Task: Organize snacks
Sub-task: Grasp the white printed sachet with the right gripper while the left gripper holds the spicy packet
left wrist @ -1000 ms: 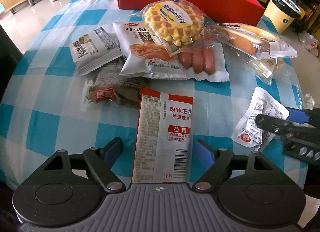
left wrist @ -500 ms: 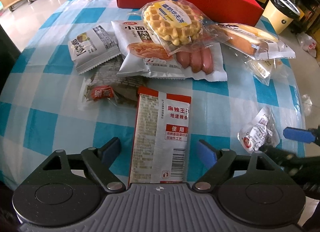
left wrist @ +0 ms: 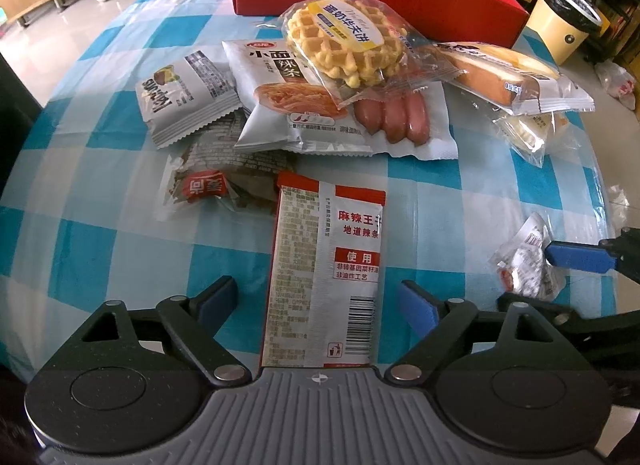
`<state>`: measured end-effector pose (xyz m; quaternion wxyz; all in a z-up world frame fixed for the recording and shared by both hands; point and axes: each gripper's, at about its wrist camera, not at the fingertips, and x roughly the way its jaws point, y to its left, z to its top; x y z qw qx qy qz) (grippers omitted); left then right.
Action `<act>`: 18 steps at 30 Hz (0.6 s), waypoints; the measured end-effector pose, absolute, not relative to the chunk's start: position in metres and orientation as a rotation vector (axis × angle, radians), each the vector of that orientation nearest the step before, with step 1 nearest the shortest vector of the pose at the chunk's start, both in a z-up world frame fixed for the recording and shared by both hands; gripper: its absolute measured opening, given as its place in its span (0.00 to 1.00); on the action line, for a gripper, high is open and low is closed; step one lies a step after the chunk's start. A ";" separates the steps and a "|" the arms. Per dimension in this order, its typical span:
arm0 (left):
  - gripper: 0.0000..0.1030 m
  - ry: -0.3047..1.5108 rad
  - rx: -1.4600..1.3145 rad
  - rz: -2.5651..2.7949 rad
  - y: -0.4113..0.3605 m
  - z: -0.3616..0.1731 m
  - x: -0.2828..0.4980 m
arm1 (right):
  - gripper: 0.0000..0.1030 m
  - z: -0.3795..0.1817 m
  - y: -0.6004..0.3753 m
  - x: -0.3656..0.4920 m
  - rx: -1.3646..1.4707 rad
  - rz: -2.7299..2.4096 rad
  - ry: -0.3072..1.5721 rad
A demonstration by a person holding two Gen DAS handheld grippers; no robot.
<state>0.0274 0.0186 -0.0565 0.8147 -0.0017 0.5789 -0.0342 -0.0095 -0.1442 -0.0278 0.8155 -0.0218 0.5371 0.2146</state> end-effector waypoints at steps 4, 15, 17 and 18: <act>0.88 1.235 -0.007 -0.074 0.019 -0.056 0.027 | 0.50 -0.021 -0.155 -0.009 0.018 0.443 1.131; 0.88 1.235 0.004 -0.075 0.018 -0.057 0.027 | 0.43 -0.017 -0.159 -0.013 0.048 0.436 1.095; 0.89 1.234 0.008 -0.076 0.018 -0.057 0.027 | 0.44 -0.018 -0.157 -0.013 0.025 0.434 1.101; 0.89 1.234 0.008 -0.077 0.017 -0.057 0.027 | 0.45 -0.018 -0.155 -0.014 0.003 0.421 1.089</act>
